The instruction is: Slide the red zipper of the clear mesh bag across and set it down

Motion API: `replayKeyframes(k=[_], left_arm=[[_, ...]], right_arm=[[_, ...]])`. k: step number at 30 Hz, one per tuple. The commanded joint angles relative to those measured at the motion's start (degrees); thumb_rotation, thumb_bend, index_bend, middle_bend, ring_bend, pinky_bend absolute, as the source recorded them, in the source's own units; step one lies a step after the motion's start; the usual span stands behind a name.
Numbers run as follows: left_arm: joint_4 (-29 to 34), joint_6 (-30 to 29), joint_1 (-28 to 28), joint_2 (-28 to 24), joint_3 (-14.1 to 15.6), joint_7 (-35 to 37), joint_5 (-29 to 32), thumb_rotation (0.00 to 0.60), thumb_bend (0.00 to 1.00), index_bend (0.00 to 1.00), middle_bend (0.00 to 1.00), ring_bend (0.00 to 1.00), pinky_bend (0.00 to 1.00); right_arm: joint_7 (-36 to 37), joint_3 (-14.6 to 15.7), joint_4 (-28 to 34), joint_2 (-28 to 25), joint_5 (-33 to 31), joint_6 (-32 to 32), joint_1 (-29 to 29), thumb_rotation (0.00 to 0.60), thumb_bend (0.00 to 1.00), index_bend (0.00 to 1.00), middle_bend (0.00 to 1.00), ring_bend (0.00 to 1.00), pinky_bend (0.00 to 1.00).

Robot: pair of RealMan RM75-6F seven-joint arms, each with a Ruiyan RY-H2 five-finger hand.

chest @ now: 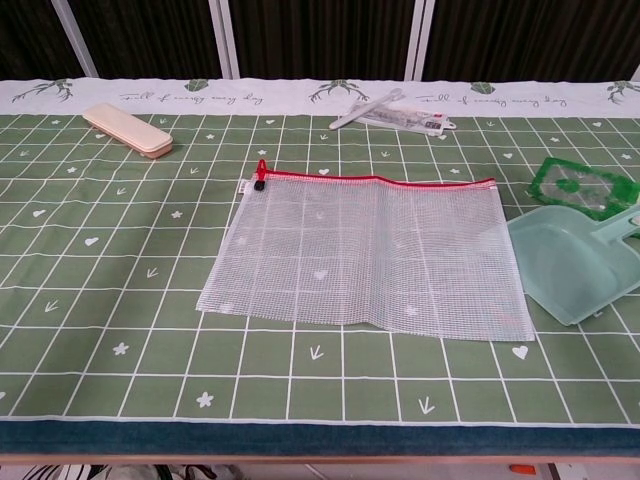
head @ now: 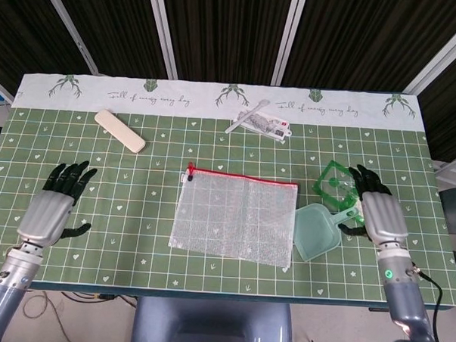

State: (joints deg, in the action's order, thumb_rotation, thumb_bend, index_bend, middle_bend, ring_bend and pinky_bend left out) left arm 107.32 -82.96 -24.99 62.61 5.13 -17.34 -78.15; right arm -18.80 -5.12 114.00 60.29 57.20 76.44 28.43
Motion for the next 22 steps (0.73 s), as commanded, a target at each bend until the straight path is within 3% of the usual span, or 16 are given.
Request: replayKeyframes(k=[1,7,13,22], left_arm=[[-6.6,-3.8,5.2,1.8,3.5,4.6,-3.5,0.600,0.07,0.00,0.00,0.00,0.00],[-14.6,-9.1,10.7,3.0,3.9,10.0,-7.2,0.600,0.07,0.00,0.00,0.00,0.00],[-17.7,-11.8,13.1,3.8,2.9,12.8,-8.4,0.600,0.07,0.00,0.00,0.00,0.00],[-18.4,-12.1,14.5,4.1,1.1,14.4,-8.9,0.600,0.07,0.00,0.00,0.00,0.00]], right_arm=[[5.0,10.8,-6.4,-1.2,14.9,7.1,-10.9,0.600,0.08,0.00,0.00,0.00,0.21],[8.8,13.0,-15.3,0.6,22.4,13.0,-17.1,0.600,0.08,0.00,0.00,0.00,0.21],[11.8,10.6,-20.5,3.0,25.5,18.4,-19.5,0.600,0.08,0.00,0.00,0.00,0.20],[16.4,7.9,-21.0,3.5,23.6,18.0,-21.3,0.600,0.09,0.00,0.00,0.00,0.20]])
